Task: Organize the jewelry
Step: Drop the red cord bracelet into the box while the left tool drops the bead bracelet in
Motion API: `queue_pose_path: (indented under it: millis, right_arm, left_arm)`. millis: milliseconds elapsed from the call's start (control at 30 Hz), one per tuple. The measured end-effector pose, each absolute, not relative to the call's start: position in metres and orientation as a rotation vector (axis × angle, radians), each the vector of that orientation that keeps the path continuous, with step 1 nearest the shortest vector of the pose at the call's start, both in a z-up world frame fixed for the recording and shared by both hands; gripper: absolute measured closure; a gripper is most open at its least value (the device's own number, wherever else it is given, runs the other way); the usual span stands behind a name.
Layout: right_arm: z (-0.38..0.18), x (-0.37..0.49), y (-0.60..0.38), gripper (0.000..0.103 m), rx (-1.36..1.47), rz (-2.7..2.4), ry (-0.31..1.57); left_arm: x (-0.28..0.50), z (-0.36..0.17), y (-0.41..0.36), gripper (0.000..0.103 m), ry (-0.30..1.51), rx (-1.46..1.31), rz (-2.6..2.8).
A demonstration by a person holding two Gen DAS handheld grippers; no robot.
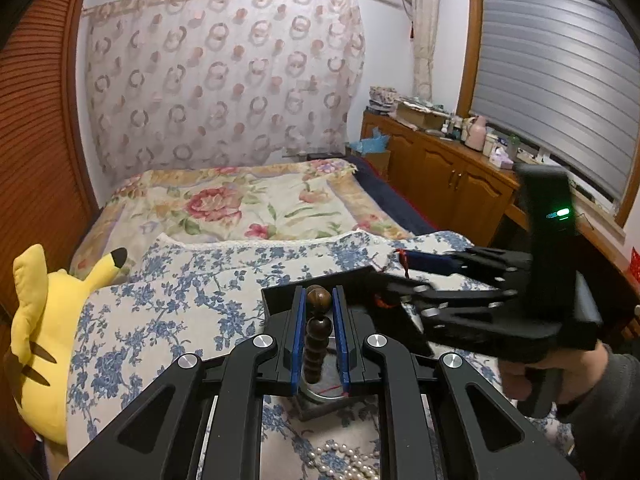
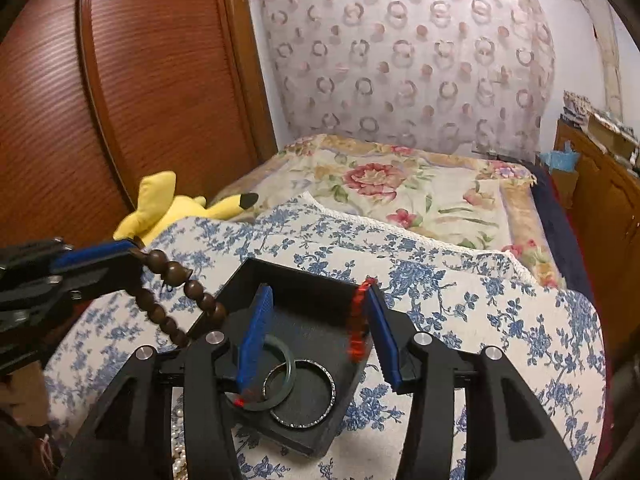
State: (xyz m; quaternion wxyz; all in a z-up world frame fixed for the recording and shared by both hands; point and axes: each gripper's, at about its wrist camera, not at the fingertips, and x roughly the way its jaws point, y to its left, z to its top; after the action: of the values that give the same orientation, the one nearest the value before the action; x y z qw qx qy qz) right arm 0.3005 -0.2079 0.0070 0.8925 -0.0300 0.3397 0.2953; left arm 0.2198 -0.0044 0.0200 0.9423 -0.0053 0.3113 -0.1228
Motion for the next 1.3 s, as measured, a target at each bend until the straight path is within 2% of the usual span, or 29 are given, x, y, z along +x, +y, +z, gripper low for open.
queue_pose_path:
  millis: [567,700,800,967,1033,1200,1300]
  right_arm:
    - [0.014,0.286,-0.235,0.052,-0.038,0.632,0.683]
    - [0.010,0.281,-0.240,0.052,-0.041,0.626,0.692]
    - [0.007,0.275,-0.245,0.052,-0.041,0.622,0.696]
    - [0.004,0.252,-0.257,0.052,-0.044,0.620,0.693]
    - [0.004,0.238,-0.261,0.052,-0.050,0.625,0.690]
    - [0.001,0.209,-0.268,0.052,-0.066,0.626,0.681]
    - [-0.003,0.189,-0.269,0.052,-0.074,0.637,0.686]
  left_arm:
    - [0.264,0.001,-0.008,0.090,0.699,-0.045,-0.237]
    - [0.264,0.000,-0.009,0.075,0.694,-0.038,-0.233]
    - [0.260,0.000,-0.009,0.067,0.691,-0.034,-0.229]
    - [0.233,-0.002,-0.005,0.041,0.667,-0.025,-0.230]
    - [0.221,-0.003,-0.005,0.024,0.654,-0.014,-0.226]
    - [0.189,-0.013,-0.003,0.015,0.636,0.006,-0.226]
    - [0.170,-0.020,-0.001,0.014,0.637,0.015,-0.226]
